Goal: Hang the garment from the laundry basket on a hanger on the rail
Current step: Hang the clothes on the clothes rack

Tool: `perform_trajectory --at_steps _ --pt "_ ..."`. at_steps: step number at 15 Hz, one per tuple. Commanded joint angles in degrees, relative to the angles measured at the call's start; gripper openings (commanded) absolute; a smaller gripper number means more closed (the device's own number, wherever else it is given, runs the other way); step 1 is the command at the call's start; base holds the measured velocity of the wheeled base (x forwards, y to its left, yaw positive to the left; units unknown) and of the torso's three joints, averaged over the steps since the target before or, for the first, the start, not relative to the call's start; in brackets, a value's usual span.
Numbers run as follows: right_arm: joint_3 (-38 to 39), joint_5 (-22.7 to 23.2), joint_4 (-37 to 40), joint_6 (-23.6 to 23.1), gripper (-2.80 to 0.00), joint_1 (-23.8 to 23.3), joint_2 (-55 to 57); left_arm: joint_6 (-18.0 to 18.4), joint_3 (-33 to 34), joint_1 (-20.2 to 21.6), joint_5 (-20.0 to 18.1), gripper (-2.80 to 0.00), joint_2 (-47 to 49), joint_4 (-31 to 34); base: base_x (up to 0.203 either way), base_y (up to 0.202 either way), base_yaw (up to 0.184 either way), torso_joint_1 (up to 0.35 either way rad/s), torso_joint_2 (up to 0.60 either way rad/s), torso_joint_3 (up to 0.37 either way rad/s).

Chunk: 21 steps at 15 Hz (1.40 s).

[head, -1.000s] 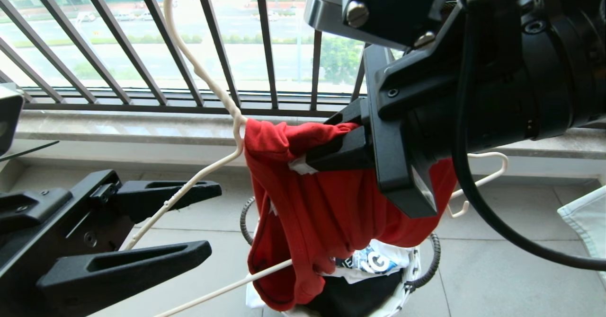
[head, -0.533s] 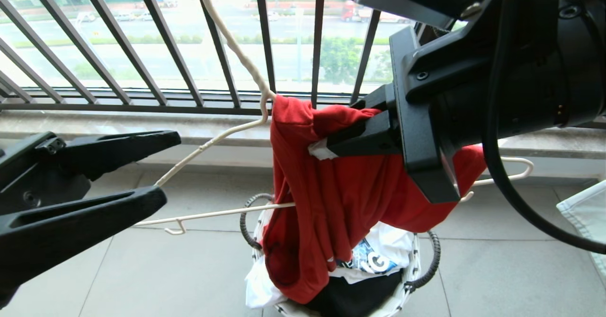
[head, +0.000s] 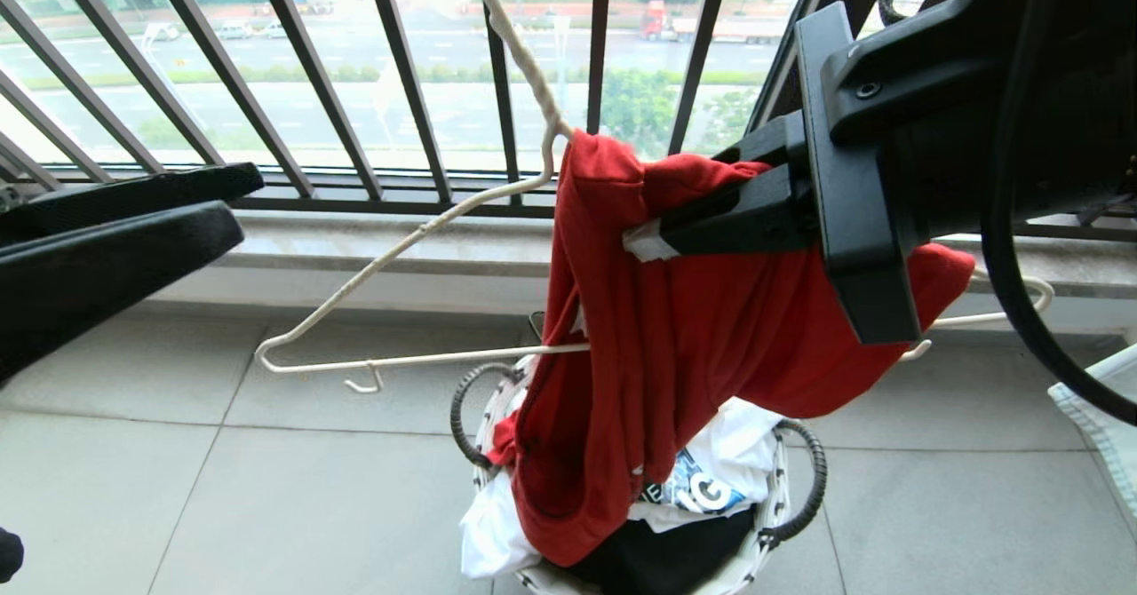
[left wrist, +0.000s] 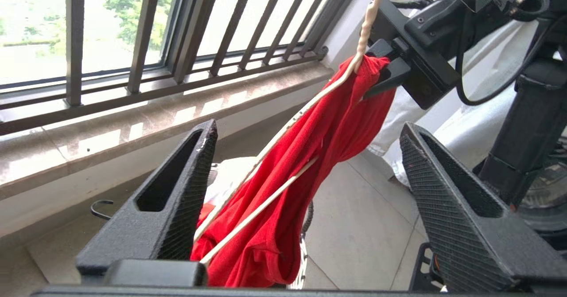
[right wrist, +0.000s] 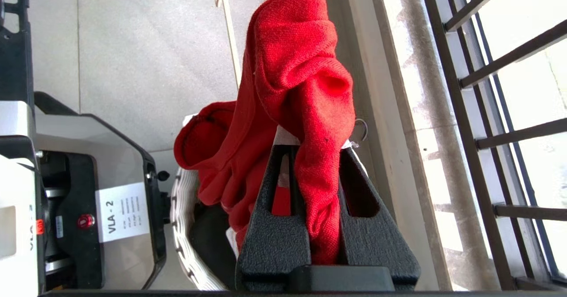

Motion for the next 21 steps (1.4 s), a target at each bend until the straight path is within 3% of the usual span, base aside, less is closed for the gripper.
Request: perform_trajectory --at_steps 1,3,7,11,14,18,19,21 --pt "0.12 -0.14 0.18 -0.19 -2.80 -1.88 -0.96 -0.49 -1.71 0.63 1.84 -2.80 1.95 0.06 0.000 0.000 0.000 0.000 0.00 0.000" --pt "0.15 -0.22 0.23 -0.15 -2.80 -3.61 -1.56 -2.40 -5.26 2.91 2.74 -2.80 2.23 3.87 0.000 0.000 0.000 0.000 0.00 0.000" --pt "0.15 -2.58 -2.68 0.69 -2.80 -7.48 -0.11 -7.24 -16.09 4.73 4.65 -2.80 5.45 19.90 0.000 0.000 0.000 0.000 0.00 0.000" --pt "0.04 -5.17 -8.90 2.33 -2.80 -8.60 1.94 -9.08 -27.22 4.51 7.62 -2.80 13.41 41.88 0.000 0.000 0.000 0.000 0.00 0.000" --pt "-0.13 -7.12 -14.31 4.96 -2.80 -9.03 4.49 -9.14 -28.05 -0.08 7.88 -2.80 16.33 46.00 0.000 0.000 0.000 0.000 0.00 0.000" --pt "-0.82 -7.51 -16.78 5.48 -2.80 -9.21 5.44 -8.89 -26.34 -1.15 8.07 -2.80 23.04 45.79 0.000 0.000 0.000 0.000 0.00 0.000" --pt "-0.82 -7.51 -17.46 5.75 -2.80 -9.23 5.44 -8.78 -25.44 -2.95 8.20 -0.15 23.49 45.61 0.000 0.000 0.000 0.000 0.00 0.000" --pt "-0.89 -7.69 -18.02 6.35 -2.80 -9.22 5.14 -8.75 -22.17 -5.59 10.10 0.00 24.90 41.05 0.000 0.000 0.000 0.000 0.00 0.000"
